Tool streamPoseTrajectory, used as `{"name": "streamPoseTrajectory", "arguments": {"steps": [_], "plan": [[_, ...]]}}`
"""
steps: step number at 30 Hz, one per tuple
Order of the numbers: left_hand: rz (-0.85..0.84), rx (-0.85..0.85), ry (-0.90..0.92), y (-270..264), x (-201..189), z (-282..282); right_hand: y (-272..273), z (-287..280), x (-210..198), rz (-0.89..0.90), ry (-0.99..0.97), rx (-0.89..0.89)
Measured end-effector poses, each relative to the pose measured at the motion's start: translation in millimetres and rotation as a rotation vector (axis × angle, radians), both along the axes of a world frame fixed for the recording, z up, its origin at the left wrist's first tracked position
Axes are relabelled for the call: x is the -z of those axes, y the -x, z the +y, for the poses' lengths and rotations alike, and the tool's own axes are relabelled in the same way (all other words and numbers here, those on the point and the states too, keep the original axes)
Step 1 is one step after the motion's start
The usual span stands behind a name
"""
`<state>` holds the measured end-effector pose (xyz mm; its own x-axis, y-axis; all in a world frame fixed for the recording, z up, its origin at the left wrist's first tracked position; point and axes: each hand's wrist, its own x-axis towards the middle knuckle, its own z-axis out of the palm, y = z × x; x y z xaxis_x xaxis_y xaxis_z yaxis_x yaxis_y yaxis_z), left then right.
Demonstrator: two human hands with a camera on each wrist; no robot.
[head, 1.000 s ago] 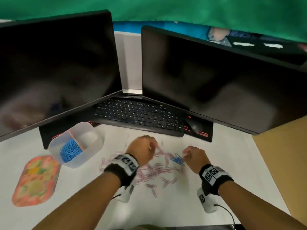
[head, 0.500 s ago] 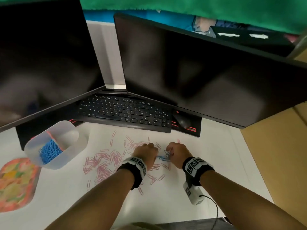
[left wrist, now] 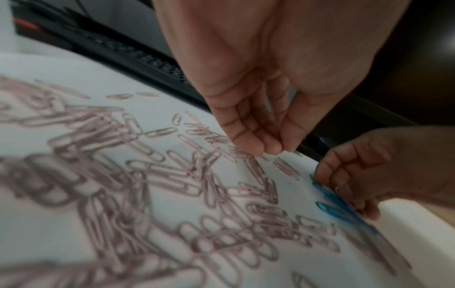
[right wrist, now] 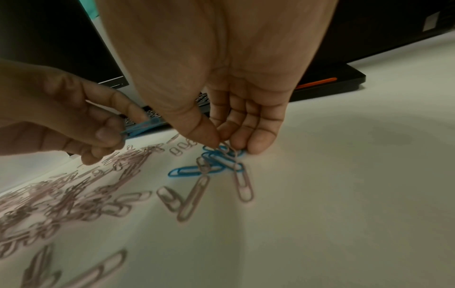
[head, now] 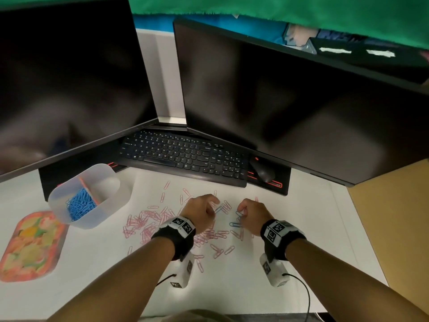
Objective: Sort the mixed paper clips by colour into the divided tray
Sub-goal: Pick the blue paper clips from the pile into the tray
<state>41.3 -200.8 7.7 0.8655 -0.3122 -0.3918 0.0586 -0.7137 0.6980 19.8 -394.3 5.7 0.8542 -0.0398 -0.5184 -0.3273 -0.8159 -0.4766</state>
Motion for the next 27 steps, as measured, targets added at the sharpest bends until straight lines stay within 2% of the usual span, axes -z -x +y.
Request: {"name": "streamPoseTrajectory", "arguments": {"steps": [2, 7, 11, 15, 18, 23, 27], "plan": [[0.089, -0.106, 0.123, 0, 4, 1, -1, 2, 0, 0.010, -0.005, 0.015], [0.464, -0.493, 0.582, -9, 2, 1, -6, -1, -1, -0.030, -0.031, 0.050], [0.556, -0.614, 0.732, -12, -5, 1, -8, -17, -4, -0.059, -0.014, 0.095], [0.589, -0.609, 0.724, -13, -4, -3, -8, -32, -6, 0.000, 0.033, 0.097], [0.575, -0.520, 0.652, -13, -4, -12, -4, -30, -9, -0.065, 0.076, 0.077], [0.526, -0.380, 0.618, -10, -7, -24, 1, -7, -7, -0.123, 0.131, -0.138], [0.507, -0.345, 0.663, -6, -8, -29, 0, 4, -3, -0.132, 0.182, -0.181]]}}
